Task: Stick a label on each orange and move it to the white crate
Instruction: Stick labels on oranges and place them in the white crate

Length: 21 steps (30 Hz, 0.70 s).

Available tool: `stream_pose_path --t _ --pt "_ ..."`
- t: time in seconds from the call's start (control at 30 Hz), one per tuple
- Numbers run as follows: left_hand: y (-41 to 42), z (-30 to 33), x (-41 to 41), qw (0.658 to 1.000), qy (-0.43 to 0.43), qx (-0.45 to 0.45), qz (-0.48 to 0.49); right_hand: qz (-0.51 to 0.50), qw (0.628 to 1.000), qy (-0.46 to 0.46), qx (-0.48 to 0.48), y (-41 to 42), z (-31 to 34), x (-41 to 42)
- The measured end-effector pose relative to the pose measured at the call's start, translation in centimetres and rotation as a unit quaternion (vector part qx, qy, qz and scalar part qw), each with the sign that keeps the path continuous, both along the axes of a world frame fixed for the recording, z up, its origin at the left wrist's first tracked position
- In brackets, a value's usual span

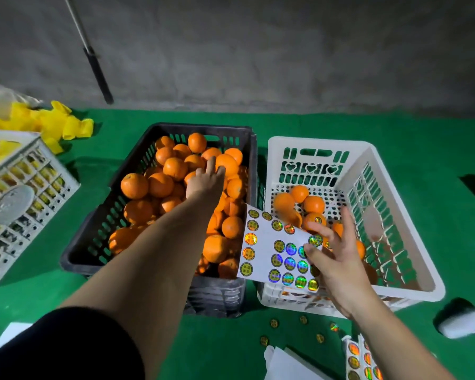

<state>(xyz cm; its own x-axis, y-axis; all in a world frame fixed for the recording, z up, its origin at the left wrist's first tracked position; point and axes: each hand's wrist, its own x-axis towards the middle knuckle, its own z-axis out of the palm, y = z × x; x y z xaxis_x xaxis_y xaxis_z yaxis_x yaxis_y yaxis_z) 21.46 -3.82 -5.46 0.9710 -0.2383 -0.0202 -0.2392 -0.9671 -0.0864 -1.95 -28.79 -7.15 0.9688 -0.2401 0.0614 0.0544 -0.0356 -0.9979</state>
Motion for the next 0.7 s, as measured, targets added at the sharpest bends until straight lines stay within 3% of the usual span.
stream_pose_path --t 0.17,0.23,0.27,0.3,0.33,0.4,0.43,0.47,0.53,0.7 --pt "0.4 -0.1 -0.6 0.998 -0.050 0.043 0.005 -0.002 1.000 0.001 -0.025 0.2 0.4 -0.3" --pt "0.6 0.0 -1.3 0.999 -0.025 -0.010 0.045 -0.004 1.000 0.005 -0.020 0.4 0.6 -0.2" --pt "0.7 0.6 -1.9 0.993 0.016 -0.086 0.085 -0.007 1.000 0.009 -0.010 0.4 0.6 -0.2" --pt "0.7 1.3 -2.7 0.972 0.052 -0.192 0.128 -0.010 1.000 0.015 -0.001 0.4 0.6 -0.2" --pt "0.7 2.1 -3.7 0.930 0.087 -0.317 0.164 -0.012 1.000 0.021 0.002 0.3 0.6 -0.2" --pt "0.7 4.2 -7.0 0.787 0.163 -0.561 0.199 -0.014 1.000 0.027 -0.007 0.2 0.6 -0.3" --pt "0.9 5.6 -9.3 0.716 0.202 -0.643 0.181 -0.014 0.999 0.028 -0.014 0.2 0.7 -0.5" --pt "1.2 6.5 -11.8 0.669 0.234 -0.688 0.152 -0.014 0.999 0.027 -0.022 0.3 0.8 -0.6" --pt "1.8 7.7 -16.6 0.632 0.272 -0.718 0.104 -0.020 0.999 0.019 -0.040 0.6 1.2 -1.2" --pt "2.0 7.9 -26.0 0.599 0.259 -0.755 0.066 -0.044 0.997 -0.044 -0.038 1.6 2.5 -5.4"
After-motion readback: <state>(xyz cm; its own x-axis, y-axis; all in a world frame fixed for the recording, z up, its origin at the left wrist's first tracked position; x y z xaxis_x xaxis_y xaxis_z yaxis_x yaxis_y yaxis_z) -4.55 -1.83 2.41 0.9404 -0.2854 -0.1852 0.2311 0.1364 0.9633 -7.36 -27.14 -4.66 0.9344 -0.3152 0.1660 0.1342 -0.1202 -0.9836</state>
